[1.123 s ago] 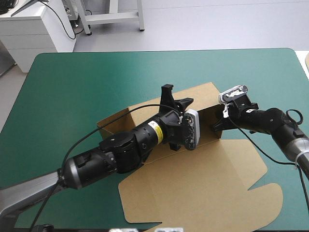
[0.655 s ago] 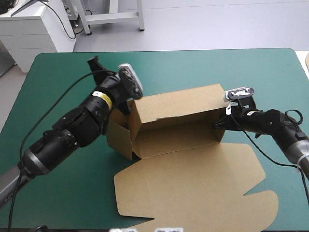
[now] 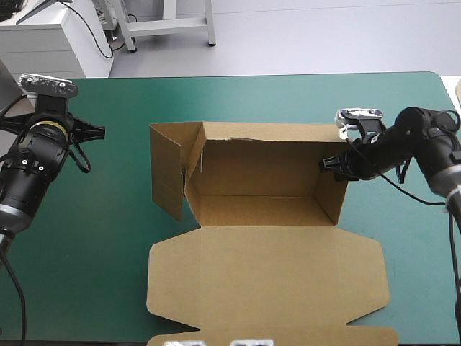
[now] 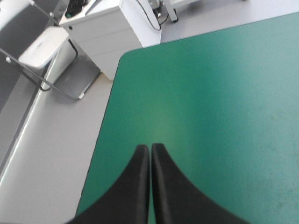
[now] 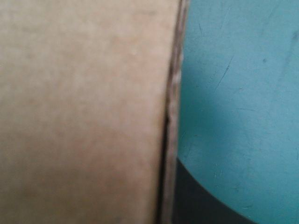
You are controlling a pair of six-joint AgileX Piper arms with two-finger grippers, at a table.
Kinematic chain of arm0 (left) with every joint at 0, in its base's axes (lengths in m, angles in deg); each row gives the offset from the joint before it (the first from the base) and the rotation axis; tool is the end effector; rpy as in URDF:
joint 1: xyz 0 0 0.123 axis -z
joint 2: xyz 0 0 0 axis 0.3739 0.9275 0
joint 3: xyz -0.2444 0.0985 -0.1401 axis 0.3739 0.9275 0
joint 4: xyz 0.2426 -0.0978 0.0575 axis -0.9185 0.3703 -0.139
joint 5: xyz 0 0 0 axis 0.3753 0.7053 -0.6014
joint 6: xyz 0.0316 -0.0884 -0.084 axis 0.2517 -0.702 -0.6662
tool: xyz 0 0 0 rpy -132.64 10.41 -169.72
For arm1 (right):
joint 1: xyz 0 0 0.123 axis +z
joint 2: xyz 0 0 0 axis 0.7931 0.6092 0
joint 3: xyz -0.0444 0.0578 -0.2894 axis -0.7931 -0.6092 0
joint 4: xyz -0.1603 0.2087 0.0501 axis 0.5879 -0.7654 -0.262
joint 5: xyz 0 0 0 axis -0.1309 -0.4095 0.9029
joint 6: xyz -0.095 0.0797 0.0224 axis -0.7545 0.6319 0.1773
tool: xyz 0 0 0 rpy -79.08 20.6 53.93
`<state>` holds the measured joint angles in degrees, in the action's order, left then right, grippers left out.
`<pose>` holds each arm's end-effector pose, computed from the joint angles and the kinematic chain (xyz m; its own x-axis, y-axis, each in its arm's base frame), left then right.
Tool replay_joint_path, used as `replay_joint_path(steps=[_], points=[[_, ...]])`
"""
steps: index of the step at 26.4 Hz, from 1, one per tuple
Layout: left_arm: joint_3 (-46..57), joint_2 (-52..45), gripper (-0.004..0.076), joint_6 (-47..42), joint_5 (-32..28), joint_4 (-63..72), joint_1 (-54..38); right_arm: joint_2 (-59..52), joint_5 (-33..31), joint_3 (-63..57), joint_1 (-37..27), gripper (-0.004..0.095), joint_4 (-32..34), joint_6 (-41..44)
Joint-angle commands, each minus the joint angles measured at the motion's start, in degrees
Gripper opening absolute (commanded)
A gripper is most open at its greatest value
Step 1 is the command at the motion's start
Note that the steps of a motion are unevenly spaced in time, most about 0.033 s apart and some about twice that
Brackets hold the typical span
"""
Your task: Fold the box
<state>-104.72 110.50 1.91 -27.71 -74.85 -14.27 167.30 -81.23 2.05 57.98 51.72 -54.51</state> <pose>0.3310 0.0038 0.3908 -0.5291 0.2417 -0.8134 -0.1076 0.9317 0.3468 0.3160 0.0660 0.3281 -0.9065 -0.1439 -0.3969 -0.2523 0.9384 0.2361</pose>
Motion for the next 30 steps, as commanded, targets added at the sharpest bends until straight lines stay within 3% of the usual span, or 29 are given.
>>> replay_joint_path(steps=[1,5,9,11,17,30], points=[[-1.80,-1.86,-0.0006,-0.73,2.03,0.80,-0.29,3.19,-1.41,4.00,0.09,0.0001,-0.60,0.02],[-1.80,-1.86,-0.0006,-0.73,6.88,0.89,-0.29,8.64,0.55,6.17,0.21,0.0008,-0.60,-2.11],[-1.80,-1.86,-0.0008,-0.73,8.45,3.21,-0.29,11.46,6.51,6.98,0.60,0.0021,-0.96,-4.03],[-1.80,-1.86,-0.0008,-0.73,9.06,4.23,-0.29,11.82,10.28,6.98,1.26,0.0064,-0.52,-3.88],[-1.80,-1.86,-0.0008,-0.73,9.19,5.93,-0.29,11.94,17.81,7.39,3.06,0.0317,2.13,-5.28],[-1.80,-1.86,-0.0008,-0.79,13.53,5.30,-0.29,11.94,7.44,21.70,2.96,0.0349,3.85,-4.89]])
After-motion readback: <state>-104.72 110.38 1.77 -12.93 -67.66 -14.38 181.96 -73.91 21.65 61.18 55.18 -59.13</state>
